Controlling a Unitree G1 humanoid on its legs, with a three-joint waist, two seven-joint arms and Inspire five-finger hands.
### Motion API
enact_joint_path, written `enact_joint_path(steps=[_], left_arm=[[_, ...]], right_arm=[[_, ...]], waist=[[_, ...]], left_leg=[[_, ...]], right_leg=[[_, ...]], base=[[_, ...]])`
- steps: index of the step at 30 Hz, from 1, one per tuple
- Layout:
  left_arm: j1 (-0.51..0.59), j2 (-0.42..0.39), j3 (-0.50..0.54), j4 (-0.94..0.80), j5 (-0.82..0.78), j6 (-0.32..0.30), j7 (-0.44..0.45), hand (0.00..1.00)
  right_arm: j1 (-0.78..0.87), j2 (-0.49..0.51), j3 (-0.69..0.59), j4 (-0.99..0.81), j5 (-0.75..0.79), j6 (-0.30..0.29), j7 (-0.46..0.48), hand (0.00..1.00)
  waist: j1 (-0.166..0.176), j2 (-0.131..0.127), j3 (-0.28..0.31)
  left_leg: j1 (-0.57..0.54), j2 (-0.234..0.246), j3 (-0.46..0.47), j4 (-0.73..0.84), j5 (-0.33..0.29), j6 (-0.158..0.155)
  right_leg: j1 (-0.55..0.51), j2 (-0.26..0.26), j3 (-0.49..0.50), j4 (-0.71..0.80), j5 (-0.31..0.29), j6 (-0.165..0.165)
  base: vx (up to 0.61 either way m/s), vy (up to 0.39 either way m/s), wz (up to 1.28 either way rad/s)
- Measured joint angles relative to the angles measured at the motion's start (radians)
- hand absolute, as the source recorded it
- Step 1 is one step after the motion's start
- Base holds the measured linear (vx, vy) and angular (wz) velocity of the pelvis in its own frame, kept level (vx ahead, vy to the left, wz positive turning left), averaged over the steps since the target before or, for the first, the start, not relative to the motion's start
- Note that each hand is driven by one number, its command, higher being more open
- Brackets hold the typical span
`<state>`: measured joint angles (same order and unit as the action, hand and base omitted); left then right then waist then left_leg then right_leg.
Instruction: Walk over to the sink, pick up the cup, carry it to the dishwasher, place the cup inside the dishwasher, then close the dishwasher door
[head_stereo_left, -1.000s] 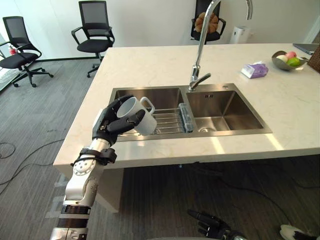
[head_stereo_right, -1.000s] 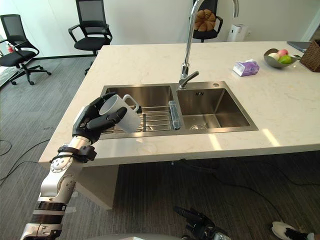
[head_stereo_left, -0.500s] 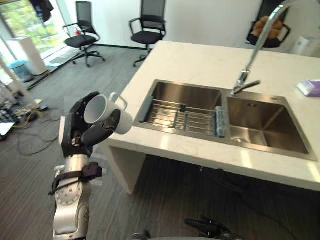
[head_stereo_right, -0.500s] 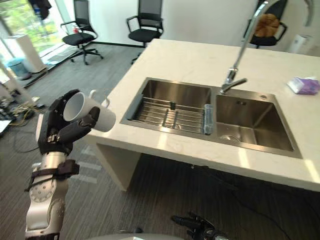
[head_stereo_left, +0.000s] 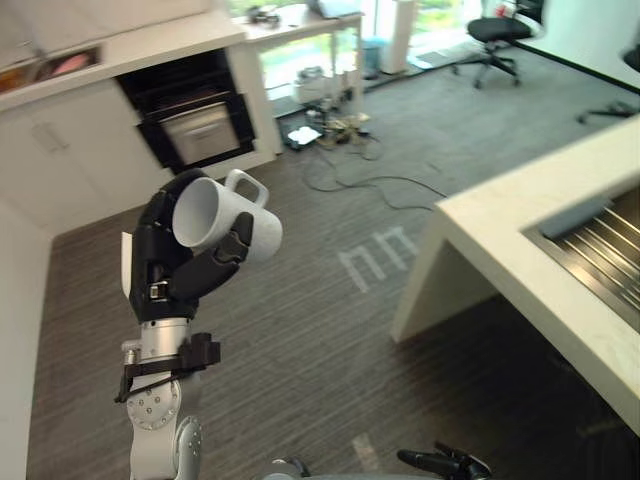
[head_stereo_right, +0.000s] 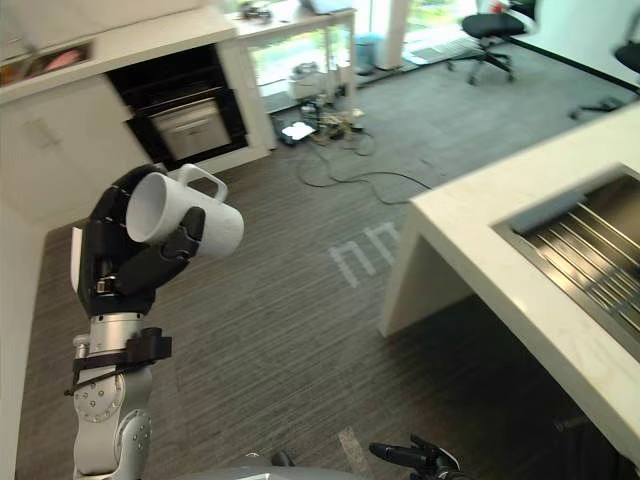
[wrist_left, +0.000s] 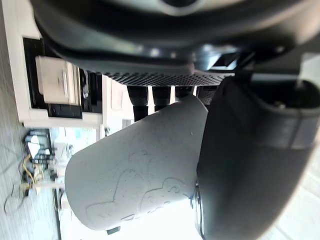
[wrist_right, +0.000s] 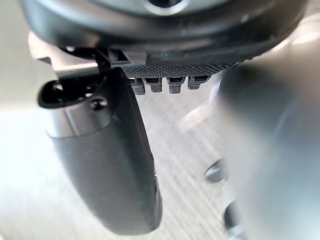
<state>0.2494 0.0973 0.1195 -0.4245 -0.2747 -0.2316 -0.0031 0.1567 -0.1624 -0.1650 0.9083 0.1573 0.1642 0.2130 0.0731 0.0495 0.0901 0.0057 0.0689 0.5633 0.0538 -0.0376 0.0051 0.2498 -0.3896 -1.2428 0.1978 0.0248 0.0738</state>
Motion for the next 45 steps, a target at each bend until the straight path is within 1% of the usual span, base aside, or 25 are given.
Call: enact_joint_path(steps=[1, 2, 3, 4, 5, 6, 7, 9, 10, 11, 12, 13, 15, 18, 20, 21, 22, 23, 25, 27, 28, 35, 38, 42, 45], left_arm=[[-0.001, 0.002, -0.016, 0.000, 0.000, 0.000, 0.000, 0.00], [-0.003, 0.005, -0.032, 0.000, 0.001, 0.000, 0.000, 0.00], [-0.014, 0.014, -0.066, 0.000, 0.000, 0.000, -0.004, 0.00], [-0.049, 0.035, -0.119, 0.002, 0.000, -0.002, -0.011, 0.00], [-0.074, 0.047, -0.144, 0.006, 0.000, -0.006, -0.017, 0.00], [-0.117, 0.064, -0.191, 0.035, 0.000, -0.023, -0.039, 0.00], [-0.128, 0.074, -0.221, 0.051, 0.000, -0.024, -0.047, 0.00], [-0.119, 0.081, -0.235, 0.066, 0.002, -0.024, -0.044, 0.00], [-0.119, 0.076, -0.233, 0.071, 0.004, -0.023, -0.027, 0.00], [-0.121, 0.073, -0.234, 0.073, 0.005, -0.022, -0.023, 0.00], [-0.130, 0.062, -0.235, 0.085, 0.017, -0.015, -0.014, 0.00], [-0.136, 0.058, -0.244, 0.096, 0.022, -0.011, -0.010, 0.00], [-0.136, 0.062, -0.293, 0.147, 0.025, 0.008, 0.003, 0.00], [-0.130, 0.083, -0.335, 0.155, 0.043, 0.017, -0.006, 0.00], [-0.131, 0.079, -0.317, 0.151, 0.043, 0.015, -0.018, 0.00], [-0.130, 0.077, -0.298, 0.145, 0.043, 0.012, -0.022, 0.00], [-0.120, 0.053, -0.281, 0.146, 0.043, 0.013, -0.016, 0.00], [-0.120, 0.046, -0.278, 0.144, 0.042, 0.013, -0.015, 0.00], [-0.122, 0.038, -0.272, 0.123, 0.038, 0.015, -0.017, 0.00], [-0.124, 0.036, -0.275, 0.105, 0.038, 0.016, -0.030, 0.00], [-0.126, 0.031, -0.273, 0.065, 0.018, 0.007, -0.067, 0.00], [-0.143, 0.030, -0.249, 0.065, 0.018, 0.007, -0.060, 0.00], [-0.194, 0.007, -0.243, 0.067, 0.018, 0.007, -0.031, 0.00], [-0.227, -0.048, -0.202, 0.068, 0.019, 0.007, 0.023, 0.00], [-0.232, -0.061, -0.163, 0.069, 0.019, 0.007, 0.070, 0.00]], right_arm=[[-0.009, 0.000, 0.006, -0.011, 0.008, 0.001, -0.010, 1.00], [-0.009, 0.000, 0.006, -0.017, 0.013, 0.001, -0.017, 1.00], [-0.004, 0.001, 0.004, -0.030, 0.023, -0.001, -0.031, 1.00], [-0.006, 0.005, -0.009, -0.035, 0.063, -0.002, -0.054, 1.00], [-0.012, 0.009, -0.014, -0.039, 0.076, 0.000, -0.065, 1.00], [-0.012, 0.018, -0.026, -0.048, 0.107, -0.002, -0.083, 1.00], [-0.012, 0.025, -0.023, -0.049, 0.131, -0.001, -0.102, 1.00], [-0.019, 0.027, -0.003, -0.060, 0.137, -0.001, -0.117, 1.00], [-0.040, 0.030, 0.027, -0.070, 0.143, 0.002, -0.117, 1.00], [-0.046, 0.034, 0.028, -0.072, 0.145, 0.006, -0.115, 1.00], [-0.063, 0.054, 0.041, -0.082, 0.160, 0.019, -0.116, 1.00], [-0.063, 0.063, 0.055, -0.087, 0.167, 0.023, -0.118, 1.00], [-0.053, 0.073, 0.106, -0.144, 0.168, 0.040, -0.125, 1.00], [-0.033, 0.108, 0.062, -0.133, 0.171, 0.025, -0.092, 1.00], [-0.015, 0.133, -0.030, -0.051, 0.166, -0.094, 0.032, 1.00], [0.000, 0.145, -0.064, -0.002, 0.164, -0.186, 0.081, 1.00], [0.008, 0.135, -0.085, 0.033, 0.152, -0.266, 0.106, 1.00], [0.018, 0.126, -0.088, 0.042, 0.152, -0.294, 0.114, 1.00], [0.035, 0.104, -0.093, 0.077, 0.132, -0.345, 0.118, 1.00], [0.037, 0.098, -0.096, 0.082, 0.126, -0.355, 0.114, 1.00], [0.098, 0.145, -0.103, 0.067, 0.127, -0.363, 0.136, 1.00], [0.129, 0.150, -0.104, 0.052, 0.128, -0.363, 0.135, 1.00], [0.149, 0.150, -0.104, 0.054, 0.133, -0.323, 0.137, 1.00], [0.169, 0.143, -0.110, 0.057, 0.134, -0.281, 0.120, 1.00], [0.165, 0.145, -0.117, 0.061, 0.130, -0.281, 0.087, 1.00]], waist=[[0.005, 0.010, 0.003], [0.005, 0.010, 0.004], [0.000, 0.019, 0.002], [-0.020, 0.029, 0.008], [-0.031, 0.028, 0.013], [-0.035, 0.030, 0.020], [-0.034, 0.026, 0.019], [-0.029, 0.025, 0.017], [-0.029, 0.026, 0.014], [-0.030, 0.026, 0.015], [-0.040, 0.026, 0.024], [-0.041, 0.028, 0.028], [-0.042, 0.031, 0.025], [-0.049, -0.009, 0.029], [-0.056, -0.054, 0.011], [-0.055, -0.082, 0.011], [-0.048, -0.056, 0.013], [-0.046, -0.045, 0.009], [-0.046, -0.018, 0.000], [-0.049, -0.017, 0.000], [-0.060, -0.077, -0.059], [-0.072, -0.075, -0.085], [-0.101, -0.084, -0.092], [-0.114, -0.079, -0.112], [-0.113, -0.080, -0.114]], left_leg=[[-0.006, -0.037, -0.040, -0.030, 0.004, 0.029], [-0.008, -0.053, -0.070, -0.041, 0.017, 0.041], [0.000, -0.085, -0.133, -0.056, 0.035, 0.066], [-0.002, -0.101, -0.228, -0.067, 0.053, 0.097], [-0.008, -0.106, -0.276, -0.070, 0.060, 0.104], [-0.013, -0.116, -0.365, -0.076, 0.070, 0.107], [-0.002, -0.133, -0.419, -0.078, 0.071, 0.108], [0.024, -0.163, -0.461, -0.095, 0.069, 0.104], [0.033, -0.174, -0.438, -0.116, 0.030, 0.101], [0.032, -0.167, -0.408, -0.110, 0.011, 0.096], [0.016, -0.113, -0.233, -0.043, -0.027, 0.091], [0.014, -0.098, -0.206, -0.009, -0.041, 0.097], [0.067, -0.073, -0.210, 0.008, -0.065, 0.076], [0.141, -0.052, -0.231, 0.014, -0.087, 0.039], [0.156, -0.057, -0.253, 0.047, -0.123, -0.012], [0.173, -0.065, -0.253, 0.070, -0.152, -0.023], [0.183, -0.027, -0.249, 0.106, -0.183, -0.037], [0.180, -0.013, -0.247, 0.118, -0.195, -0.049], [0.183, 0.021, -0.237, 0.117, -0.206, -0.051], [0.203, 0.031, -0.223, 0.093, -0.198, -0.063], [0.222, 0.015, -0.201, 0.039, -0.164, -0.059], [0.204, 0.030, -0.170, 0.050, -0.170, -0.060], [0.204, 0.038, -0.195, 0.054, -0.168, -0.063], [0.206, 0.050, -0.196, 0.054, -0.166, -0.068], [0.214, 0.049, -0.192, 0.036, -0.150, -0.084]], right_leg=[[0.000, -0.055, 0.010, 0.076, 0.038, -0.010], [-0.001, -0.078, 0.033, 0.117, 0.050, -0.027], [-0.007, -0.115, 0.107, 0.191, 0.078, -0.068], [-0.038, -0.114, 0.301, 0.258, 0.024, -0.081], [-0.059, -0.070, 0.419, 0.263, -0.049, -0.056], [-0.097, 0.037, 0.626, 0.249, -0.134, -0.042], [-0.116, 0.121, 0.784, 0.211, -0.188, -0.030], [-0.138, 0.197, 0.915, 0.124, -0.229, 0.002], [-0.190, 0.226, 0.975, 0.051, -0.233, 0.010], [-0.205, 0.231, 0.984, 0.042, -0.234, 0.011], [-0.260, 0.238, 1.001, 0.035, -0.240, 0.021], [-0.277, 0.241, 1.002, 0.036, -0.242, 0.024], [-0.320, 0.259, 1.010, 0.031, -0.220, 0.021], [-0.361, 0.285, 1.028, 0.041, -0.170, 0.008], [-0.356, 0.283, 1.054, 0.015, -0.059, -0.015], [-0.337, 0.270, 1.052, 0.012, -0.015, -0.052], [-0.307, 0.301, 1.047, 0.009, -0.025, -0.056], [-0.301, 0.311, 1.046, 0.003, -0.031, -0.063], [-0.295, 0.348, 1.040, -0.015, -0.044, -0.080], [-0.285, 0.364, 1.042, -0.024, -0.048, -0.086], [-0.232, 0.373, 1.056, -0.153, 0.031, -0.083], [-0.248, 0.392, 1.071, -0.181, 0.025, -0.084], [-0.235, 0.397, 1.043, -0.192, 0.027, -0.089], [-0.229, 0.410, 1.038, -0.215, 0.015, -0.100], [-0.213, 0.409, 1.038, -0.210, 0.019, -0.101]], base=[[-0.06, 0.377, 1.22], [0.01, 0.280, 1.37], [0.07, 0.238, 1.79], [0.07, 0.136, 2.02], [0.04, 0.073, 2.41], [0.02, -0.019, 2.16], [0.04, -0.039, 1.90], [0.11, -0.015, 0.99], [0.12, 0.007, 0.48], [0.12, -0.011, 0.23], [0.11, -0.036, 0.11], [0.16, -0.051, -0.02], [0.19, -0.022, 0.05], [0.30, -0.065, 0.32], [0.30, -0.152, 0.52], [0.28, -0.198, 0.28], [0.25, -0.194, 0.11], [0.22, -0.183, -0.09], [0.18, -0.146, -0.10], [0.13, -0.102, -0.11], [0.07, -0.051, -0.04], [0.00, -0.012, -0.11], [0.05, -0.072, 0.20], [0.03, -0.042, 0.03], [0.03, -0.024, 0.11]])
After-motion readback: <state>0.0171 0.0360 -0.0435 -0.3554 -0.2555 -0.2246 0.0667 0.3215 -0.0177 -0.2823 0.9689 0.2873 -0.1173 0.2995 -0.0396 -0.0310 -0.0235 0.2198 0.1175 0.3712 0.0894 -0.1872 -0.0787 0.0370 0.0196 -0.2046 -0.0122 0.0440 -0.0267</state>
